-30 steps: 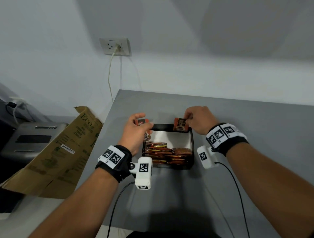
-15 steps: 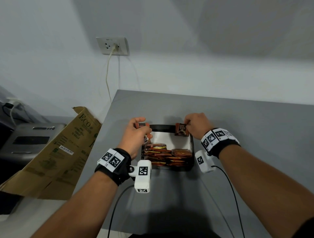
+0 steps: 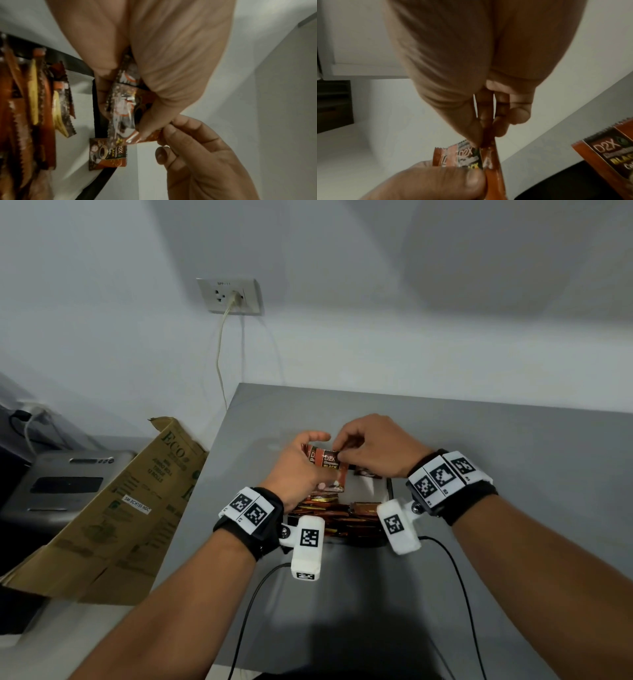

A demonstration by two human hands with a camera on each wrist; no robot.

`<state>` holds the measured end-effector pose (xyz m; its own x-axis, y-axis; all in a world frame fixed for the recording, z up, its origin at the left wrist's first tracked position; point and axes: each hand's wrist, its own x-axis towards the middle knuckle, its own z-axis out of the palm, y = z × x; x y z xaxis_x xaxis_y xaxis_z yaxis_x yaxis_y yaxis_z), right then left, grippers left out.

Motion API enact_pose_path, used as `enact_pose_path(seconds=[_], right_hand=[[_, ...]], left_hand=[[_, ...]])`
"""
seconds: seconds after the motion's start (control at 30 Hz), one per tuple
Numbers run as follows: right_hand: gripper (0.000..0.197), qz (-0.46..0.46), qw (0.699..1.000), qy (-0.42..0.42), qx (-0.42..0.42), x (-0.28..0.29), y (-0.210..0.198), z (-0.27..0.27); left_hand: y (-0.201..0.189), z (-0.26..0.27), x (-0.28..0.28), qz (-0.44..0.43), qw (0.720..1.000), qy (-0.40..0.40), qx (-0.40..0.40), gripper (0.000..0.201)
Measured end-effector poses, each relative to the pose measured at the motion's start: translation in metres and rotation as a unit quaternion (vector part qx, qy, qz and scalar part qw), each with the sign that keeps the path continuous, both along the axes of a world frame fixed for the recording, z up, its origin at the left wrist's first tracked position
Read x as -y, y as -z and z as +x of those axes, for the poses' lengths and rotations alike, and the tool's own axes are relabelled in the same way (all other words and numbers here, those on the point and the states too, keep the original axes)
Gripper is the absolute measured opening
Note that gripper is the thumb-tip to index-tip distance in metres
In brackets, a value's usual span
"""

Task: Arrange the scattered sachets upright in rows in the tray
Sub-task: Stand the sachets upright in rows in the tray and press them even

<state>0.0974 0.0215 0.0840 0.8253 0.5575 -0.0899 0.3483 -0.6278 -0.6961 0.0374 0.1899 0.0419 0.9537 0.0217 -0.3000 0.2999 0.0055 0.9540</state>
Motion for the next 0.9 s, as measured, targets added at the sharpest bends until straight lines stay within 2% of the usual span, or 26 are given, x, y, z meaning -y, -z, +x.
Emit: enact_pose_path(seconds=[0.1,0.2,0.33,0.53,0.8,0.9], right_hand=[[0.012,-0.021,0.999,0.021,0.035,-0.005,-0.003,0.007],[0.013,-0.060,0.995,0.064,0.051,-0.007,0.006,0.018],[0.019,-0.135,0.989,0.054,0.041,-0.013,0.031,0.031],[0.022,-0.199,0.978,0.046,0.028,-0.019,0.056,0.038],[0.030,-0.207,0.976,0.063,0.034,-0.021,0.063,0.045],[0.027,-0.210,0.975,0.067,0.034,-0.020,0.064,0.045]], left_hand=[[0.003,0.007,-0.003,0.021,0.999,-0.034,0.002,0.066],[0.008,0.010,-0.015,0.060,0.994,-0.093,-0.003,0.050],[0.020,0.006,-0.030,0.084,0.987,-0.135,-0.004,0.044],[0.028,0.001,-0.043,0.077,0.987,-0.144,-0.016,0.042],[0.031,-0.002,-0.046,0.045,0.988,-0.147,-0.022,0.034],[0.030,-0.002,-0.044,0.030,0.988,-0.147,-0.026,0.035]])
